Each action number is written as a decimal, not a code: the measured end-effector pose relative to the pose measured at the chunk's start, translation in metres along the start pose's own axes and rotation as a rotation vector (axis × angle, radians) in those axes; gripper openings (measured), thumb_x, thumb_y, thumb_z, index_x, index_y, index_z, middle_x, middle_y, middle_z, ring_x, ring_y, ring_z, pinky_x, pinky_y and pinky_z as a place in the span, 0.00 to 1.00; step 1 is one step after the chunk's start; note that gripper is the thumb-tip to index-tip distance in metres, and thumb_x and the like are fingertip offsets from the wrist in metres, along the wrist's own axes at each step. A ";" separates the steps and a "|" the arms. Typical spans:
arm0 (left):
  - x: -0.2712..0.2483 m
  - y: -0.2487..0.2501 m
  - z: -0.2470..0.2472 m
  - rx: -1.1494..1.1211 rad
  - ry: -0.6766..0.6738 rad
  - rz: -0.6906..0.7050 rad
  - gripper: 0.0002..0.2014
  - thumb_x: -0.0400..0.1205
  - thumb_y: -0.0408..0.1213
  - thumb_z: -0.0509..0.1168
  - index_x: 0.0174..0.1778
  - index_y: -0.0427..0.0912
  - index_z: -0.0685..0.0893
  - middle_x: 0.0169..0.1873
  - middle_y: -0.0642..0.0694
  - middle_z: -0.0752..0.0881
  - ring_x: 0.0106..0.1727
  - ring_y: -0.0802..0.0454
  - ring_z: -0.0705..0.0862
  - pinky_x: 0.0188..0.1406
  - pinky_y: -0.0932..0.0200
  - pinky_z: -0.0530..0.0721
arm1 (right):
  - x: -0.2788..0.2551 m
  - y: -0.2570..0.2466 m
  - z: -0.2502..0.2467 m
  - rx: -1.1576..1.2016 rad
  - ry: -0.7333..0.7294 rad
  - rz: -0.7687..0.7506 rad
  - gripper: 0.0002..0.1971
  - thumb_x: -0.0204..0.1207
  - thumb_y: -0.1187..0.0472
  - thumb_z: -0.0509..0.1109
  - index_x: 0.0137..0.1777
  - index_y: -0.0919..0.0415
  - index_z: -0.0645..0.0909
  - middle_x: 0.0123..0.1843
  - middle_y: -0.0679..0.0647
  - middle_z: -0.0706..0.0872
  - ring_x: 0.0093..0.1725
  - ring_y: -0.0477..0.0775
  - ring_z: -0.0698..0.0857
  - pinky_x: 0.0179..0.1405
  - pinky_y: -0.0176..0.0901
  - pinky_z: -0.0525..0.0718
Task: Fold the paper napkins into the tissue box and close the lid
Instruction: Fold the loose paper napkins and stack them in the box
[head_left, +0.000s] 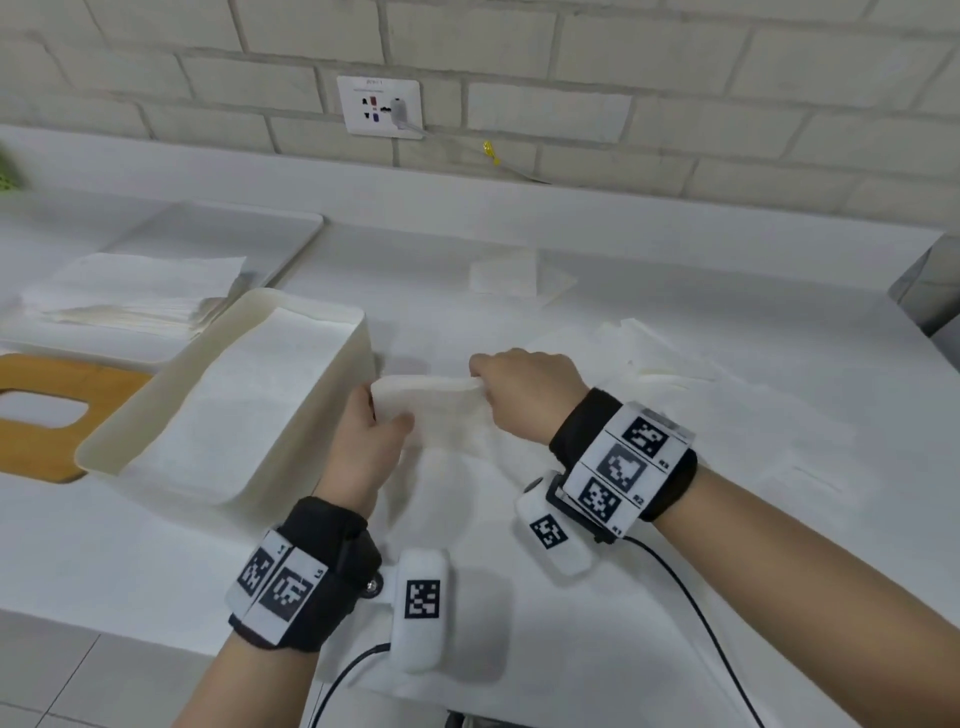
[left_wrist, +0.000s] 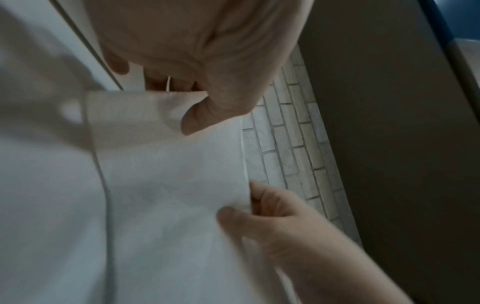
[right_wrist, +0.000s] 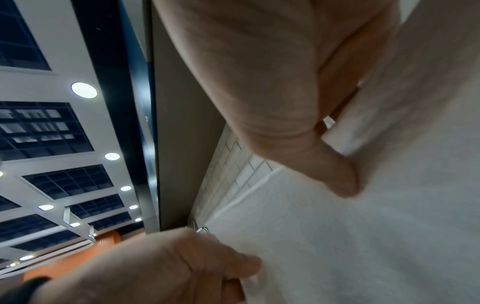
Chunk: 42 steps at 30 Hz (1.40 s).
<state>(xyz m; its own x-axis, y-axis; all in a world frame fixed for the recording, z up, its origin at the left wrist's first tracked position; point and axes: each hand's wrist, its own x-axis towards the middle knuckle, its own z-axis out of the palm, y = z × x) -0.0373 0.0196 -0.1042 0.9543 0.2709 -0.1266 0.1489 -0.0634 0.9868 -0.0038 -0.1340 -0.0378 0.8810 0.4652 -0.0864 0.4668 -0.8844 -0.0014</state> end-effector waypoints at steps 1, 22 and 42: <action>0.000 0.001 0.000 -0.011 0.005 0.006 0.13 0.82 0.22 0.59 0.61 0.37 0.74 0.55 0.43 0.82 0.53 0.50 0.81 0.41 0.64 0.76 | 0.000 -0.001 -0.003 -0.020 0.039 0.000 0.15 0.78 0.70 0.55 0.63 0.60 0.72 0.54 0.57 0.81 0.44 0.60 0.78 0.27 0.41 0.57; 0.000 0.009 0.010 -0.165 0.007 -0.034 0.14 0.84 0.31 0.61 0.64 0.38 0.69 0.55 0.47 0.80 0.56 0.51 0.81 0.50 0.60 0.79 | -0.008 0.004 -0.011 0.167 0.004 0.008 0.15 0.82 0.62 0.56 0.68 0.59 0.69 0.56 0.57 0.81 0.50 0.62 0.81 0.37 0.45 0.71; -0.039 0.095 -0.086 0.222 -0.113 0.147 0.47 0.55 0.38 0.79 0.64 0.77 0.65 0.44 0.47 0.87 0.41 0.46 0.89 0.45 0.47 0.86 | 0.065 0.002 -0.047 1.255 0.417 -0.060 0.15 0.74 0.74 0.67 0.42 0.53 0.71 0.44 0.53 0.80 0.38 0.50 0.79 0.32 0.37 0.79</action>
<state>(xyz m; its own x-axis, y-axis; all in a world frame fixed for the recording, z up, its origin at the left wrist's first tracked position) -0.0827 0.0861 0.0035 0.9908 0.1355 -0.0060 0.0476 -0.3059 0.9509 0.0578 -0.1033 0.0031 0.9243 0.2824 0.2566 0.3167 -0.1925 -0.9288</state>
